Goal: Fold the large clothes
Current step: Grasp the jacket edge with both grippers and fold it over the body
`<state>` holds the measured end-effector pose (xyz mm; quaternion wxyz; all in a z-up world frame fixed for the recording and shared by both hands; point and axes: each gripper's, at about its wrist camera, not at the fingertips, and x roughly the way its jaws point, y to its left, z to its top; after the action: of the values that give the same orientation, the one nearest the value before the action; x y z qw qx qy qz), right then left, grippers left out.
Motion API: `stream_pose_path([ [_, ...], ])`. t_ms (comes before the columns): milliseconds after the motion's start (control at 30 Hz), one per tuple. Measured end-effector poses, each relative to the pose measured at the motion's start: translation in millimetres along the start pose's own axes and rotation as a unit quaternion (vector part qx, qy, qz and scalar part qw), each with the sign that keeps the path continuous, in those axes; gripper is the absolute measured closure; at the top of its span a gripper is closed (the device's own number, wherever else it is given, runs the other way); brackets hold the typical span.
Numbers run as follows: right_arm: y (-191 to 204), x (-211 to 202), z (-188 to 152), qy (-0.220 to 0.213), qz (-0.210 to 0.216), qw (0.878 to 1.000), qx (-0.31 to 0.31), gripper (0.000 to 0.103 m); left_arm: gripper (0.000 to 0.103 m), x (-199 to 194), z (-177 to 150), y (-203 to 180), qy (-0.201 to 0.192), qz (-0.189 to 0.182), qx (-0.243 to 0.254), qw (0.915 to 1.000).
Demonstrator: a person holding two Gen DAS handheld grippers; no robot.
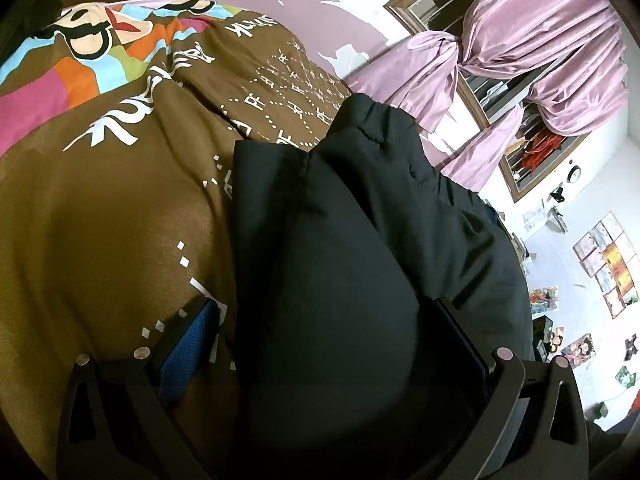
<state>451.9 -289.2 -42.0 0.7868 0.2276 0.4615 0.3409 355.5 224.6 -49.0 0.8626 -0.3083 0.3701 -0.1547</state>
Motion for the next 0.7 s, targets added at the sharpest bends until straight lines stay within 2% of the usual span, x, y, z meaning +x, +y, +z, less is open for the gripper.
stream_pose_path([
  [167,1.0,6.1,4.9,0.015,-0.019,1.0,0.004,0.0,0.001,0.9,1.5,1.1,0.01,-0.007,0.0,0.9999],
  [300,13.7,10.9,6.0,0.027,-0.064,0.998,-0.002,0.0,0.001,4.5,8.7,2.3,0.056,-0.026,-0.005,0.9981],
  [367,22.4,12.9,3.5,0.032,-0.085,0.996,-0.017,0.005,0.001,4.6,12.2,3.8,0.072,-0.041,-0.008,0.9965],
  [400,27.1,12.4,2.0,0.032,-0.091,0.995,-0.024,0.015,0.001,4.4,12.9,4.4,0.078,-0.05,-0.01,0.9957],
  [433,30.0,10.9,0.7,0.029,-0.092,0.995,-0.025,0.02,0.001,4.6,14.7,4.0,0.082,-0.057,-0.01,0.995],
  [500,33.6,8.2,-2.4,0.021,-0.086,0.996,-0.019,0.044,0.001,4.9,15.8,0.7,0.091,-0.081,-0.008,0.9925],
  [600,44.7,4.2,-6.1,0.004,-0.089,0.996,-0.017,0.066,0.002,6.1,17.7,-5.9,0.095,-0.065,-0.007,0.9933],
  [700,67.0,0.0,-6.1,-0.021,-0.098,0.994,-0.033,0.076,0.024,2.1,21.4,-8.2,0.089,-0.045,-0.027,0.9947],
])
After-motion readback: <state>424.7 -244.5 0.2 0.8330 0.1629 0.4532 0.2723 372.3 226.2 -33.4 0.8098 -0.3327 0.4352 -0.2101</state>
